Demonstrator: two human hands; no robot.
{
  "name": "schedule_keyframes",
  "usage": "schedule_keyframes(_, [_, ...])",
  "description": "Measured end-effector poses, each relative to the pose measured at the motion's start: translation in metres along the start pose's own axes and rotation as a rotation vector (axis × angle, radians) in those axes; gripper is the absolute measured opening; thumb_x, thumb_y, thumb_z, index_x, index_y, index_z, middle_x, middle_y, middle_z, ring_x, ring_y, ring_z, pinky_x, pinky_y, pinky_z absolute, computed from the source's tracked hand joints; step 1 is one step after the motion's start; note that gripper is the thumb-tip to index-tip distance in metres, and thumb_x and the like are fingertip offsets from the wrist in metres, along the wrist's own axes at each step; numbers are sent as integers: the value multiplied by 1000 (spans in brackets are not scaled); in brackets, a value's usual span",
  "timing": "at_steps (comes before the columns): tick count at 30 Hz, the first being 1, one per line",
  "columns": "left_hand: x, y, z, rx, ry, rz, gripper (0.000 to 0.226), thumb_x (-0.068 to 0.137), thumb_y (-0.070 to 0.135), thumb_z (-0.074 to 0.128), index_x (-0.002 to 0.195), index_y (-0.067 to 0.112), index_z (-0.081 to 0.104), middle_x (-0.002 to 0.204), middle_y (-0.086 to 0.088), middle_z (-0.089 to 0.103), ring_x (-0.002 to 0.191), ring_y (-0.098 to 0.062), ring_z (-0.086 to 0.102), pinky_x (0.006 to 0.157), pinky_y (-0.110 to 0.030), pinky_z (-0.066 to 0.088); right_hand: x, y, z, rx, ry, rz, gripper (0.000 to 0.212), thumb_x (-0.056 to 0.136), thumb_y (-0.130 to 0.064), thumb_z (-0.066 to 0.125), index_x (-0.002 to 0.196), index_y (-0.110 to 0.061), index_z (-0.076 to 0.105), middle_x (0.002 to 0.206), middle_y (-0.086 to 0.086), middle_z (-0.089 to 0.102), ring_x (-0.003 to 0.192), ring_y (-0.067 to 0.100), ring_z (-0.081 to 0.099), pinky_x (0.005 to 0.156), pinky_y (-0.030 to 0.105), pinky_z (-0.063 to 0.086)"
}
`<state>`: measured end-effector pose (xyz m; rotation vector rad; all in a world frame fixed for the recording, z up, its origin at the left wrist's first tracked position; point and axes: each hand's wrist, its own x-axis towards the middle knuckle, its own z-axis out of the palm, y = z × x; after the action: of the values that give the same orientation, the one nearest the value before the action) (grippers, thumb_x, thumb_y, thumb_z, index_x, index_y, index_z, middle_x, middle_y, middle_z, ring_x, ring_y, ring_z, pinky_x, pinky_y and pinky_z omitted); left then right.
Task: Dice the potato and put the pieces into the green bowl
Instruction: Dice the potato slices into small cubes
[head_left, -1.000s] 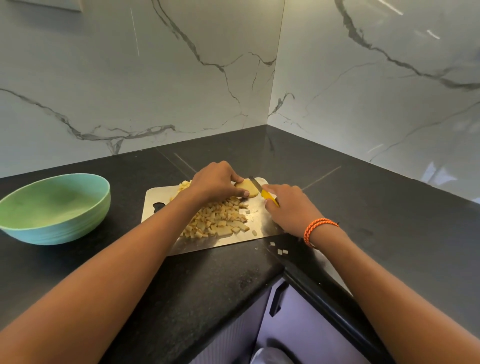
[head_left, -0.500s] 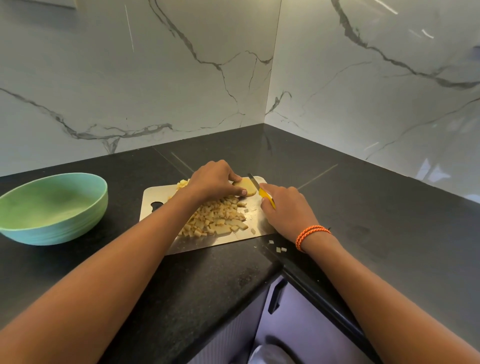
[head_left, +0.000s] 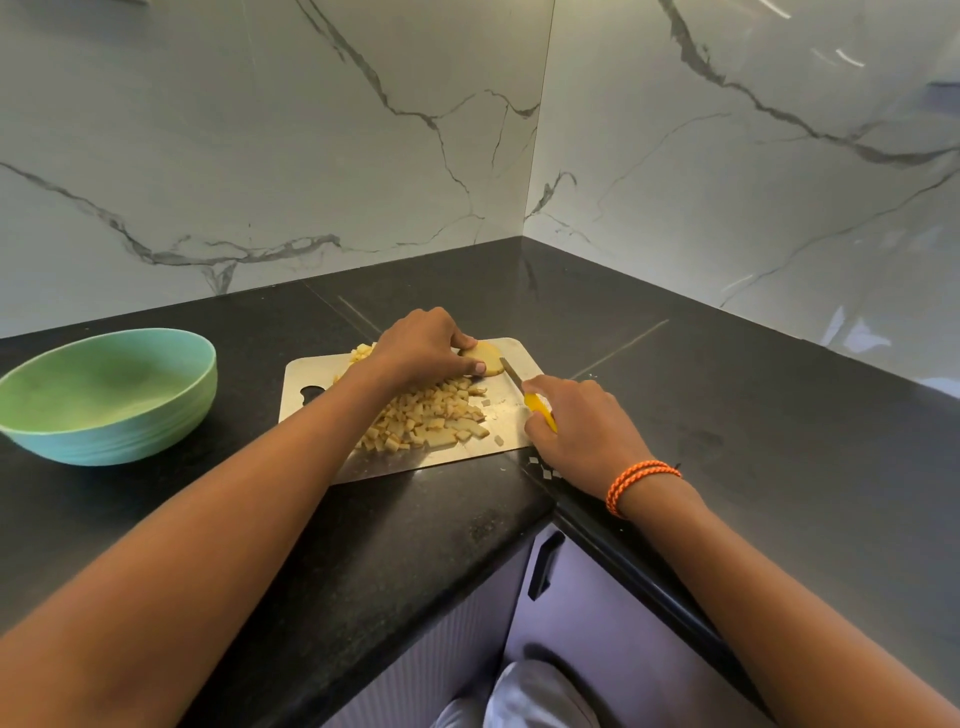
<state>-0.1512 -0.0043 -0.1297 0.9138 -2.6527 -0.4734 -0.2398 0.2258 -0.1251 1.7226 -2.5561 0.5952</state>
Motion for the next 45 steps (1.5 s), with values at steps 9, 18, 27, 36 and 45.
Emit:
schedule_keyframes(9, [-3, 1, -4, -41, 8, -19, 52, 85, 49, 83, 121, 13, 78, 128, 1, 75, 74, -17, 68, 75, -36, 63, 13, 3, 2, 138, 215, 38, 45, 96, -32, 54, 140, -26, 59, 100, 4, 74, 78, 22, 64, 81, 41, 59])
schedule_keyframes(18, [-2, -2, -4, -34, 13, -29, 52, 81, 54, 85, 116, 16, 81, 119, 4, 78, 69, -13, 65, 58, -26, 47, 49, -12, 24, 94, 150, 65, 45, 98, -34, 52, 142, -27, 57, 121, 9, 70, 110, 31, 61, 92, 44, 52])
schedule_keyframes(27, [-2, -2, -3, -43, 38, -25, 51, 82, 53, 84, 115, 14, 80, 119, 3, 78, 76, -14, 69, 71, -32, 62, 52, -10, 29, 43, 194, 38, 44, 101, -34, 51, 144, -27, 56, 124, 7, 70, 111, 29, 62, 89, 43, 52])
schedule_keyframes(36, [-5, 1, -2, -1, 46, -30, 49, 84, 55, 82, 114, 17, 81, 115, 6, 79, 76, -14, 69, 70, -33, 61, 43, -16, 24, -17, 88, 62, 43, 99, -35, 50, 141, -26, 56, 123, 8, 66, 107, 29, 62, 84, 42, 51])
schedule_keyframes(45, [-8, 2, -3, -16, 32, -50, 52, 84, 56, 81, 119, 16, 79, 121, 6, 77, 77, -15, 69, 74, -33, 62, -7, -6, 7, -44, 57, 75, 42, 100, -37, 52, 141, -31, 54, 107, 6, 66, 97, 27, 62, 75, 36, 44])
